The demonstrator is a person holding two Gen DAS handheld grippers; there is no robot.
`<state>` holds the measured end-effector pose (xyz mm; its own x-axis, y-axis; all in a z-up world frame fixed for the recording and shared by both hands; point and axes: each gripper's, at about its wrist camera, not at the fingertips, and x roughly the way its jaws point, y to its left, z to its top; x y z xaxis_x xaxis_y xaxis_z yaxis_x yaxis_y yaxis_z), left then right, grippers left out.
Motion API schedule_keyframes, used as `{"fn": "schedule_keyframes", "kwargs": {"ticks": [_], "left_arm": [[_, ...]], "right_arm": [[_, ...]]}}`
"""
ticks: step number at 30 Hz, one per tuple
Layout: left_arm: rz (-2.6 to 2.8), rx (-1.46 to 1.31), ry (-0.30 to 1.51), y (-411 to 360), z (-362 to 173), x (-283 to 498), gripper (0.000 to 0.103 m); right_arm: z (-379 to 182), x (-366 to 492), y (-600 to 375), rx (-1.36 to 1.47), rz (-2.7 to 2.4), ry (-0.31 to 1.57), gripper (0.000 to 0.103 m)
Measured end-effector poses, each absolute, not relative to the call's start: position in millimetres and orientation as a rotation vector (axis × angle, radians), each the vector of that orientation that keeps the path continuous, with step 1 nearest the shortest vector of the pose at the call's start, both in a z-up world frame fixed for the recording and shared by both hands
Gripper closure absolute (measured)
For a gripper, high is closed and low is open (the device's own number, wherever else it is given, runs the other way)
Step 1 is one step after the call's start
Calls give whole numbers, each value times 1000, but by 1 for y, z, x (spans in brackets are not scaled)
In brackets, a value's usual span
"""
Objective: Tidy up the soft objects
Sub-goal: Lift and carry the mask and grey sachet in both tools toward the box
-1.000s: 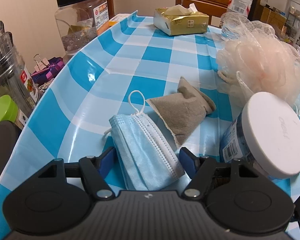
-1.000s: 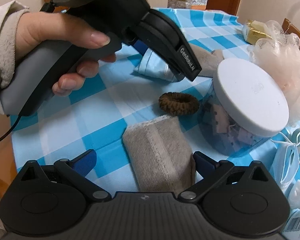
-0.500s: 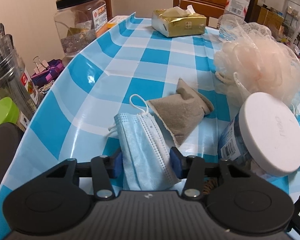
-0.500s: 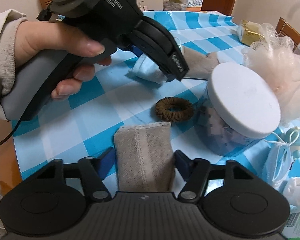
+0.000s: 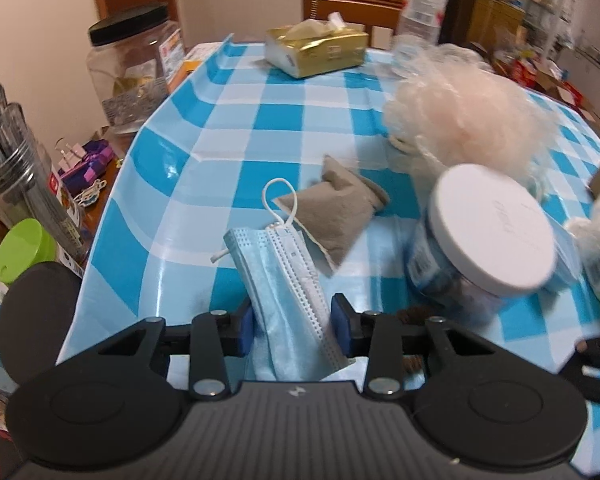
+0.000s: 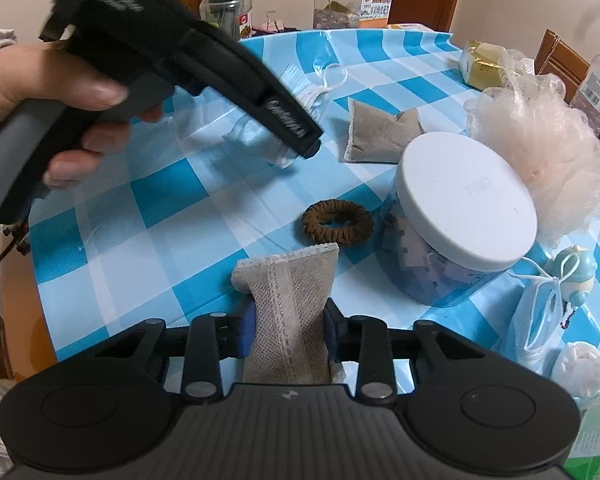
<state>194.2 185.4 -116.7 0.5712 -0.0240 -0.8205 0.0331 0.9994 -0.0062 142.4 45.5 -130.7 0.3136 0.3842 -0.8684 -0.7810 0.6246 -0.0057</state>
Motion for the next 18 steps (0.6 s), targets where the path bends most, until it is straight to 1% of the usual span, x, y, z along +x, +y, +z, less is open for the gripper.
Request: {"fn": "schedule_keyframes", "kwargs": {"ticks": [10, 18], "left_arm": [[-164, 80, 992, 173, -85, 168, 66], [-290, 143, 1001, 143, -55, 146, 66]], "right_arm": [[-104, 131, 28, -451, 792, 955, 65], [-74, 119, -9, -391, 724, 936, 65]]}}
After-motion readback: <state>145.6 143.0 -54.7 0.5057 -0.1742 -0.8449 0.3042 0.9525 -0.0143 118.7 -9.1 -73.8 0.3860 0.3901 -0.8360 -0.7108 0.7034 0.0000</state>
